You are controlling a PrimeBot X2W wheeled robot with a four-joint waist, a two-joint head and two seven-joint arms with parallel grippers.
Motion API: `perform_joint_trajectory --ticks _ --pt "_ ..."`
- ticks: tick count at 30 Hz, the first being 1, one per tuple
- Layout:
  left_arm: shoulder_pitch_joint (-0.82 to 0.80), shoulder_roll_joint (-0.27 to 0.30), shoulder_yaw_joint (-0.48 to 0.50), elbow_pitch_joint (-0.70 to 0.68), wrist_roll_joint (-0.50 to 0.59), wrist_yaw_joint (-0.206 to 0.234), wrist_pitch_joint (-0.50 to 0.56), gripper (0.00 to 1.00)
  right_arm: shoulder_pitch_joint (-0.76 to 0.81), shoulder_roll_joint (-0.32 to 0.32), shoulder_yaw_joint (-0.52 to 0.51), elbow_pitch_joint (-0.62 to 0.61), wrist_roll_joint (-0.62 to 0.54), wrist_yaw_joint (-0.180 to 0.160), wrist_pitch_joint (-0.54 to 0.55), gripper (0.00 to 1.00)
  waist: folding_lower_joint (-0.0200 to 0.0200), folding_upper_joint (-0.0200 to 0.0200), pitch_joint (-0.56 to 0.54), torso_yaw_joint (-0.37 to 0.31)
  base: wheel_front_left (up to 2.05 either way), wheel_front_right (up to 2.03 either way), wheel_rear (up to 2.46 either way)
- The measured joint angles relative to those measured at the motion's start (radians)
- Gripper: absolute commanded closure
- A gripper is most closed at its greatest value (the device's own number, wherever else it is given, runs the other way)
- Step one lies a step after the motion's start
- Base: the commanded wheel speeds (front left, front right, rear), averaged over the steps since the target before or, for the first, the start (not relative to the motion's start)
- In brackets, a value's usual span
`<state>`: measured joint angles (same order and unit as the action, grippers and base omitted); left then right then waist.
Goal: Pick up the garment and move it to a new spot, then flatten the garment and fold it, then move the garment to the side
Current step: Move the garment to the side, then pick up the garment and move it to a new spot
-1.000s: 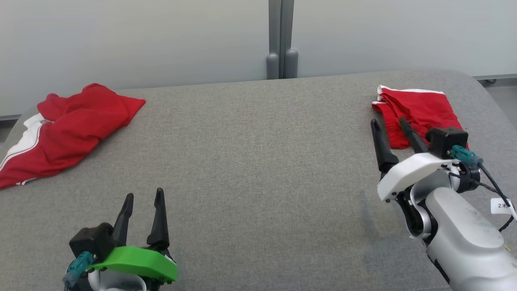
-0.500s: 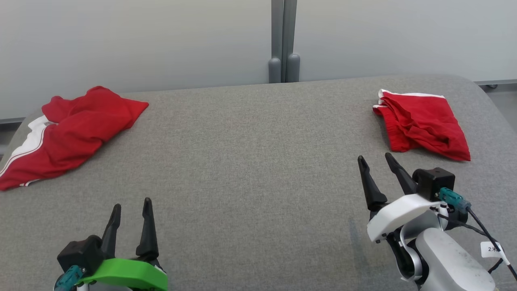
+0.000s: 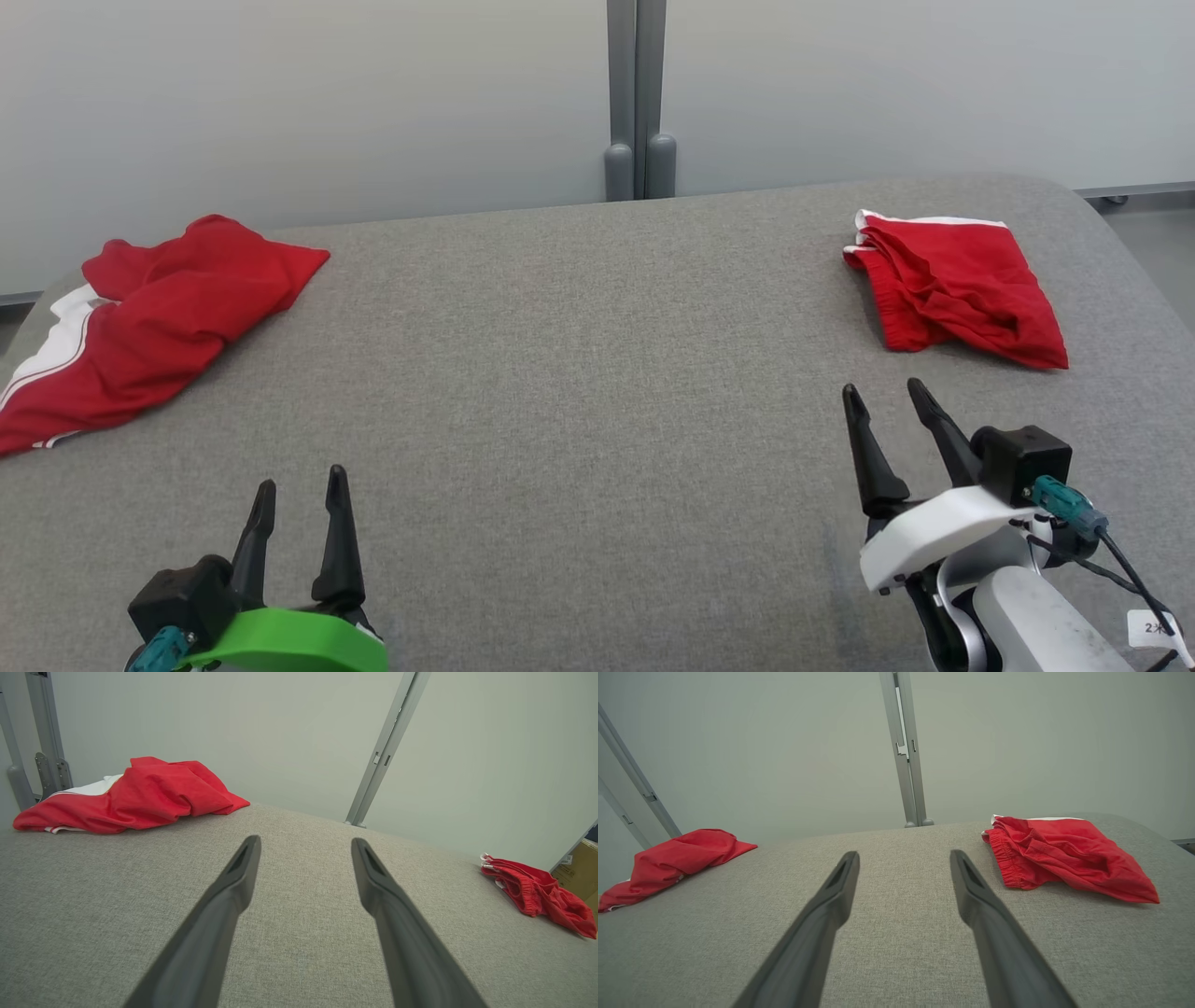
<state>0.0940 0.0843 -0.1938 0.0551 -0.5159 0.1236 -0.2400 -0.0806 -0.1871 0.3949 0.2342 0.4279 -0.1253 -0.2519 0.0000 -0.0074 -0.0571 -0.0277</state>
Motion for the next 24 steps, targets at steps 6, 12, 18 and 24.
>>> perform_joint_trajectory --ticks 6,12,18,24 --pt "0.010 -0.002 0.001 -0.004 0.004 0.000 0.000 0.00 0.031 0.006 -0.022 -0.029 -0.025 0.000 0.000 0.00 0.0000 0.0000 0.000 0.000 0.00 0.00 0.00" --pt "0.011 -0.004 0.001 -0.006 0.019 0.000 0.000 0.00 0.055 0.018 -0.040 -0.051 -0.053 0.000 0.000 0.00 0.0000 0.0000 0.000 0.007 0.00 0.00 0.00" --pt "0.011 -0.005 -0.004 -0.006 0.029 0.000 0.001 0.00 0.083 0.027 -0.066 -0.072 -0.070 0.000 0.000 0.00 0.0000 0.0000 0.001 0.031 0.00 0.00 0.00" --pt "0.011 -0.006 -0.008 -0.007 0.036 0.000 0.002 0.00 0.091 0.030 -0.069 -0.097 -0.084 0.000 0.000 0.00 0.0000 0.0000 -0.001 0.065 0.00 0.00 0.00"
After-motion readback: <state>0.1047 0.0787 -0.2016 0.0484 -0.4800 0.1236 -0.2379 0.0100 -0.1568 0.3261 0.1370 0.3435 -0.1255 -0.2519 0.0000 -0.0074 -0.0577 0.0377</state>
